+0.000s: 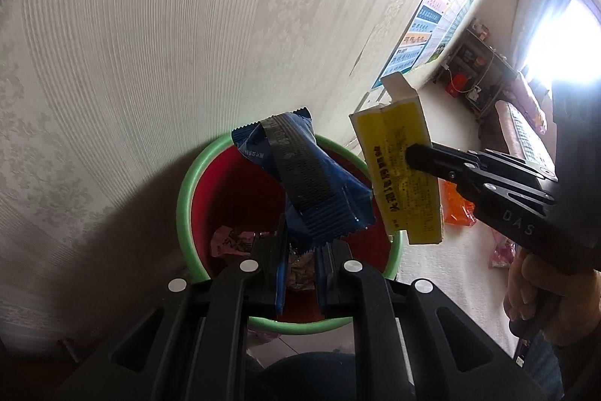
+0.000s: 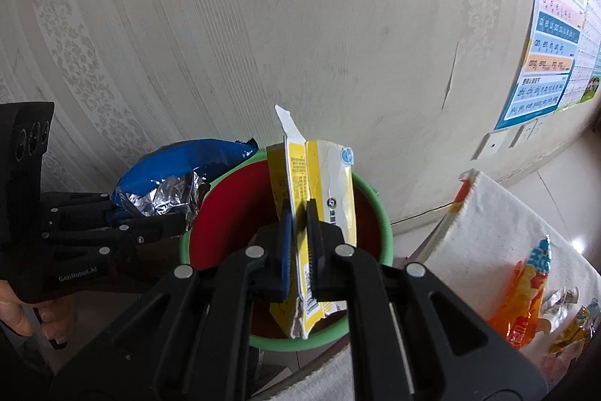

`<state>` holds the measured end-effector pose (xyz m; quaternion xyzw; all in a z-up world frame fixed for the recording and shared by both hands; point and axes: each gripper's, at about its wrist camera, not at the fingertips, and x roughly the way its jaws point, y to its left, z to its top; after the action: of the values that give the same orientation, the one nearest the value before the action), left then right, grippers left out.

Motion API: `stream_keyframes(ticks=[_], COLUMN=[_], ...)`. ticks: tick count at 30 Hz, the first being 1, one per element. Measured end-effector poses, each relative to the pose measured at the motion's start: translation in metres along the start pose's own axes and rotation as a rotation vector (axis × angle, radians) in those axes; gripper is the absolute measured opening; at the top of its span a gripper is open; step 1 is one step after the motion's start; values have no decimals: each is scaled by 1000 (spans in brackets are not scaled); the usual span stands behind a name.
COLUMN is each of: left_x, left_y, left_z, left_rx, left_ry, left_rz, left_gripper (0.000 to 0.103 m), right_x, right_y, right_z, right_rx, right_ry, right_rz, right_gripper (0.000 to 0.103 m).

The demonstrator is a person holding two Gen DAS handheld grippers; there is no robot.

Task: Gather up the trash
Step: 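Carry the blue wrapper and yellow box over the red bucket with both tools, then open both tools to drop the wrapper and box into the bucket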

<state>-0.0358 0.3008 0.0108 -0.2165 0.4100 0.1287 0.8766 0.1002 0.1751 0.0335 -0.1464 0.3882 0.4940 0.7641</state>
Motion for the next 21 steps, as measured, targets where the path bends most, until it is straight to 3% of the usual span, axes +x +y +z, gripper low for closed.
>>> stream_keyframes(ticks=[7,9,10,11,13,15,21], left_x=[8,8,7,7,7,9,3], left_y=[1,4,5,6,8,12,9], left_z=[5,5,6,5,3,-1,-8], left_rx=[-14,-27,-34,-38,-44,-56,-58], left_ry=[6,8,1,-7,-10,-4,-11], left_rz=[3,-1,-4,-3,0,-4,20], left_gripper=[12,33,51,63,65,66,82], right_x=[15,17,19,20,20,19,5], right_y=[0,0,-1,-1,-2,-3,-9], right_z=[6,7,7,6,3,-1,-10], right_rx=[-1,-1,-1,0,0,1,15], right_ry=[20,24,27,36,37,39,29], right_rz=[4,-11,-13,-10,-20,-21,-39], right_gripper=[9,9,15,19,41,43,68])
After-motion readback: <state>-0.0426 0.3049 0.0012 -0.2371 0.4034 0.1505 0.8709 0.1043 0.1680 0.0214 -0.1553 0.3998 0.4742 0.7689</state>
